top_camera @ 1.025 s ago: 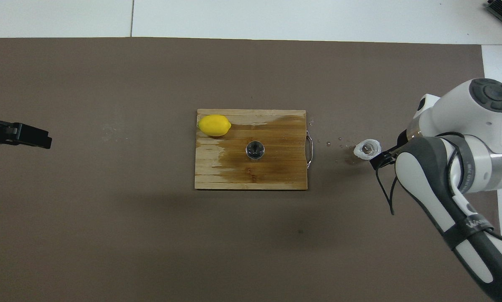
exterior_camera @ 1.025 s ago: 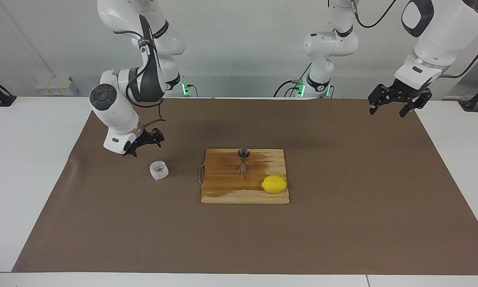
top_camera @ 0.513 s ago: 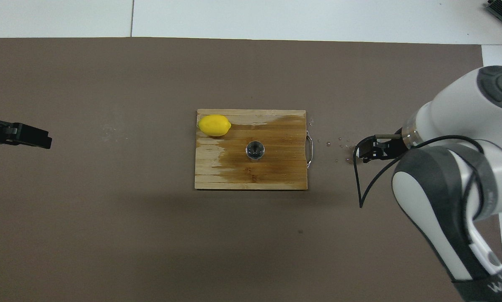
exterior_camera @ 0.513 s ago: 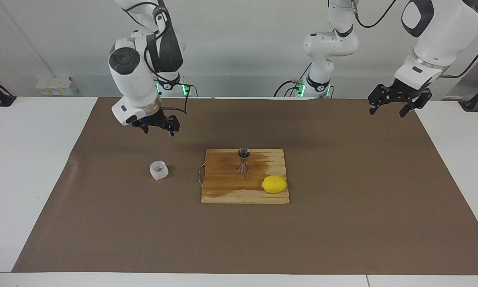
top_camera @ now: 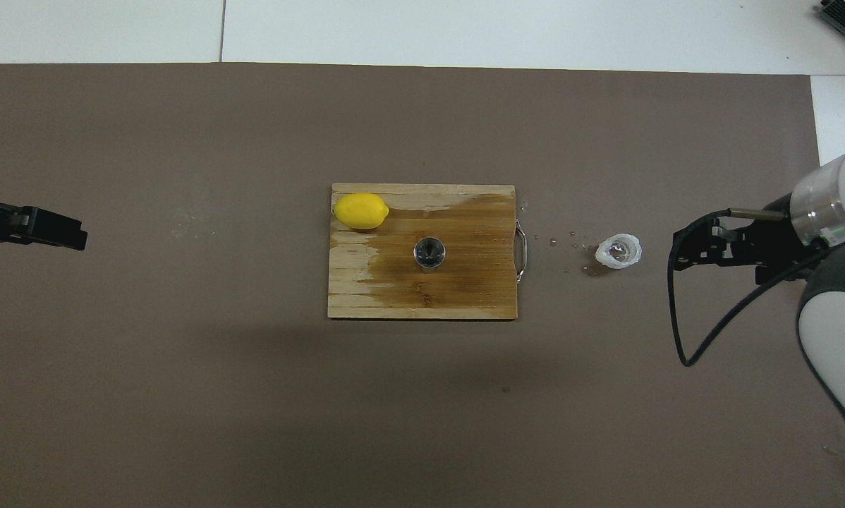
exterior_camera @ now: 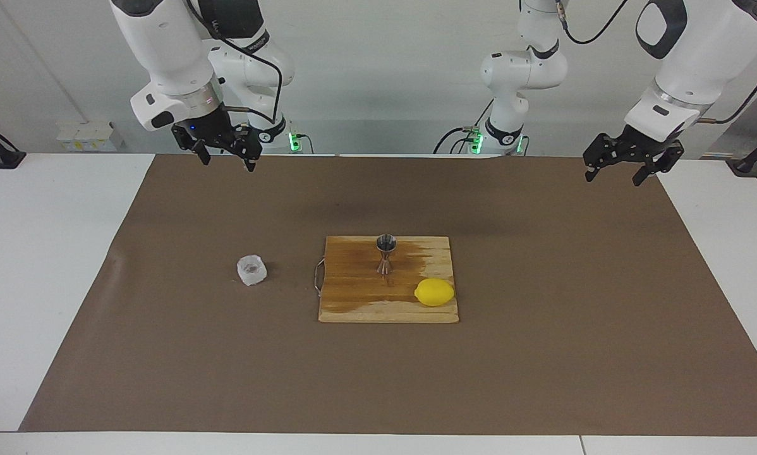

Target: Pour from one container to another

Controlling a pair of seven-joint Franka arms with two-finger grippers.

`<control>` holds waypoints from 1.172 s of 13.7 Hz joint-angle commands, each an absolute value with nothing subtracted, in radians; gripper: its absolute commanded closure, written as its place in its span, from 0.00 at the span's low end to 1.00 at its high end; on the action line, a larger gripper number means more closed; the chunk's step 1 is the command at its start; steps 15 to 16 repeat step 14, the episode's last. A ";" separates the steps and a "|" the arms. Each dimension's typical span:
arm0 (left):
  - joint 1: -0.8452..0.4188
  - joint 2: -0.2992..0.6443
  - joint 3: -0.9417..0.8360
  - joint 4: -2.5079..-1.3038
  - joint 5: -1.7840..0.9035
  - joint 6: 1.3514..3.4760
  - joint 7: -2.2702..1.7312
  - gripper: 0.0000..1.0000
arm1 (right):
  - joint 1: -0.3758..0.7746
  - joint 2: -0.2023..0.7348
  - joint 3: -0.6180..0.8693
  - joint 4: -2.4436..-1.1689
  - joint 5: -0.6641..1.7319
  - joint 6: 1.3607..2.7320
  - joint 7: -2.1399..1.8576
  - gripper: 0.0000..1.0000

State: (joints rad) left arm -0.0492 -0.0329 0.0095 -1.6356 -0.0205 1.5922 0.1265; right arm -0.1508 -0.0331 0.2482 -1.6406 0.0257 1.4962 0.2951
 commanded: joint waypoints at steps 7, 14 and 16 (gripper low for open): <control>-0.058 -0.057 0.017 -1.661 -0.002 1.601 0.130 0.00 | -0.014 -0.005 0.007 -1.559 0.018 1.433 0.160 0.00; -0.058 -0.057 0.017 -1.661 -0.002 1.601 0.130 0.00 | 0.041 -0.009 -0.021 -1.559 -0.014 1.442 0.161 0.00; -0.058 -0.057 0.017 -1.661 -0.002 1.601 0.130 0.00 | 0.041 -0.009 -0.021 -1.559 -0.014 1.442 0.161 0.00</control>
